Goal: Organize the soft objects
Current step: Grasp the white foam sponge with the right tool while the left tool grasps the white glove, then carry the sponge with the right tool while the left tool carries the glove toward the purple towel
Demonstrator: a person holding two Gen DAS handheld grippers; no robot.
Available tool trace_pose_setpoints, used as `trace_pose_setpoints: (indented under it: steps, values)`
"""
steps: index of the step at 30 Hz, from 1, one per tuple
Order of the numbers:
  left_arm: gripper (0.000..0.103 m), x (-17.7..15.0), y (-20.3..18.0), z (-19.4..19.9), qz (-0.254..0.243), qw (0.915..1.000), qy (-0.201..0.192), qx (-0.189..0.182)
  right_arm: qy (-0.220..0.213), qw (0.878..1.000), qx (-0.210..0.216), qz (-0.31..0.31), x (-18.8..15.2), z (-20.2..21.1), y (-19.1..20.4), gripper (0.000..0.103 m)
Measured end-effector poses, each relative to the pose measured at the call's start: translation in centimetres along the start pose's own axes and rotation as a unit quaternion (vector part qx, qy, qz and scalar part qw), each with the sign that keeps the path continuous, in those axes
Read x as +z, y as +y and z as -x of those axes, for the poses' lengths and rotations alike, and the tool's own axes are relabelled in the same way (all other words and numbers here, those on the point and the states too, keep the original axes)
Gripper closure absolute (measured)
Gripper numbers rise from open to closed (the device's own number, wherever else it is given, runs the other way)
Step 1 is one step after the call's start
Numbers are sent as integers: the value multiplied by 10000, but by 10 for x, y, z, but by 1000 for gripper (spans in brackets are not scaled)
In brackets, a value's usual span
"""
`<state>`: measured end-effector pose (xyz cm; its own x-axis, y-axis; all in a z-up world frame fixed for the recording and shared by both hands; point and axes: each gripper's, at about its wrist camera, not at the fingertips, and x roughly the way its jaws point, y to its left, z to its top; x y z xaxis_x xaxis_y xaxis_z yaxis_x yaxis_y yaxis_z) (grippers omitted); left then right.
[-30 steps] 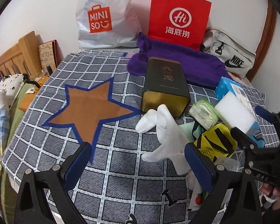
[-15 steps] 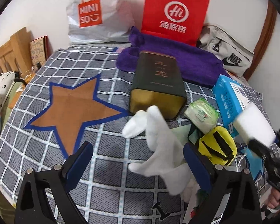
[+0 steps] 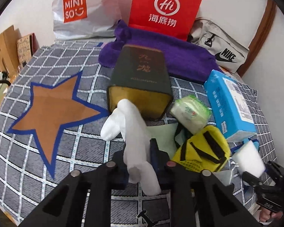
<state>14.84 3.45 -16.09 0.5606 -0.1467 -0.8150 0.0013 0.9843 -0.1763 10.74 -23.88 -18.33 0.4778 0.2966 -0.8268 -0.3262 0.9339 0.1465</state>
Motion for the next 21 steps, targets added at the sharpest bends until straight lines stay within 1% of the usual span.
trace_pose_setpoints:
  steps: [1, 4, 12, 17, 21]
  values:
    - [89, 1, 0, 5, 3, 10000, -42, 4, 42, 10000, 30, -58, -1, -2, -1, 50]
    - [90, 5, 0, 22, -46, 9998, -170, 73, 105, 9999, 76, -112, -1, -3, -3, 50]
    - [90, 23, 1, 65, -52, 9979, -600, 253, -176, 9995, 247, 16, 7, 25, 2, 50]
    - [90, 35, 1, 85, -36, 9964, -803, 254, -348, 9989, 314, 77, 22, 44, 5, 50]
    - [90, 45, -2, 92, -66, 9958, -869, 296, -492, 9980, 366, 149, 37, 59, 9, 50]
